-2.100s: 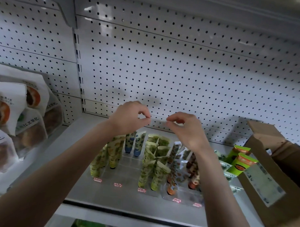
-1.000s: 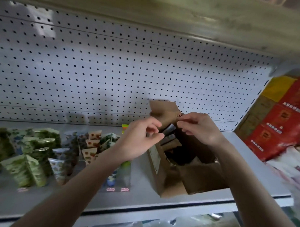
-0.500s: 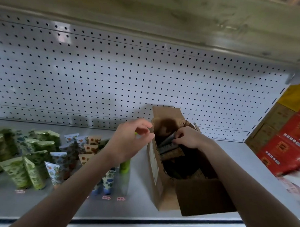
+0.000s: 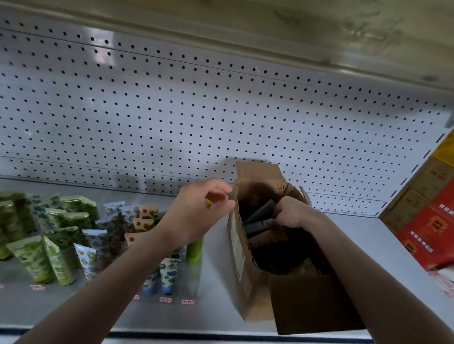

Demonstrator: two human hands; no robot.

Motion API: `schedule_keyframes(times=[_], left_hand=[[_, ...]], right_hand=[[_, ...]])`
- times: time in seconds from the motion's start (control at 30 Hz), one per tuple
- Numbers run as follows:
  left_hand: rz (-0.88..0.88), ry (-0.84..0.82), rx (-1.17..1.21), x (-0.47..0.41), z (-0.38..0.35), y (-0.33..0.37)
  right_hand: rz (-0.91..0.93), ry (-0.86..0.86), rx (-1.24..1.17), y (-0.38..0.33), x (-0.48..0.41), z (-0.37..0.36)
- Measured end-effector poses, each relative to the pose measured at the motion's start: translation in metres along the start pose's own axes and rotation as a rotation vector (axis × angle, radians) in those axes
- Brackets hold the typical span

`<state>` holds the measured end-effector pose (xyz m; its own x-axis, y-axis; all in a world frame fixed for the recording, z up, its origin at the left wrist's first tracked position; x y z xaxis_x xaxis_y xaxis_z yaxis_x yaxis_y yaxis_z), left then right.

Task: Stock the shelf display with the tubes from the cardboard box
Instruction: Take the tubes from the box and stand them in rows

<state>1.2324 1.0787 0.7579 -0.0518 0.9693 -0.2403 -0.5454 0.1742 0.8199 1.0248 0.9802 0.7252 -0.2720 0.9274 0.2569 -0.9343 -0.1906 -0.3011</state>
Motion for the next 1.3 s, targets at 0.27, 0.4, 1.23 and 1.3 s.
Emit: schedule_keyframes(times=[0.27, 0.4, 1.23, 1.3], left_hand=[[-0.004, -0.009, 0.001, 0.004, -0.001, 0.001], [-0.003, -0.009, 0.026, 0.007, -0.002, 0.002], [-0.139, 0.116, 0.475, 0.030, 0.061, 0.015], [-0.139, 0.143, 0.478, 0.031, 0.075, 0.009]], right_hand=[[0.093, 0.064, -0.042, -0.005, 0.014, 0.007], [0.126, 0.220, -0.145, -0.003, 0.034, 0.027], [0.232, 0.435, -1.150, -0.091, 0.123, 0.019], [0.246, 0.433, -1.131, -0.107, 0.120, 0.012]])
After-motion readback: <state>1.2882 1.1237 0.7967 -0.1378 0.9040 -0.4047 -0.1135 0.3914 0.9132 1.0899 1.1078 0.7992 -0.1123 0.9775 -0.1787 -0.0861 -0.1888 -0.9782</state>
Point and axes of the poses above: each hand's wrist, its own x-axis away from the middle knuckle, its own z-axis out of the back of the hand, y = z × x, the point moved 3 cm from there along -x, towards the middle knuckle, and after that the axes turned 7 degrees about z, right-handed, at the moved point
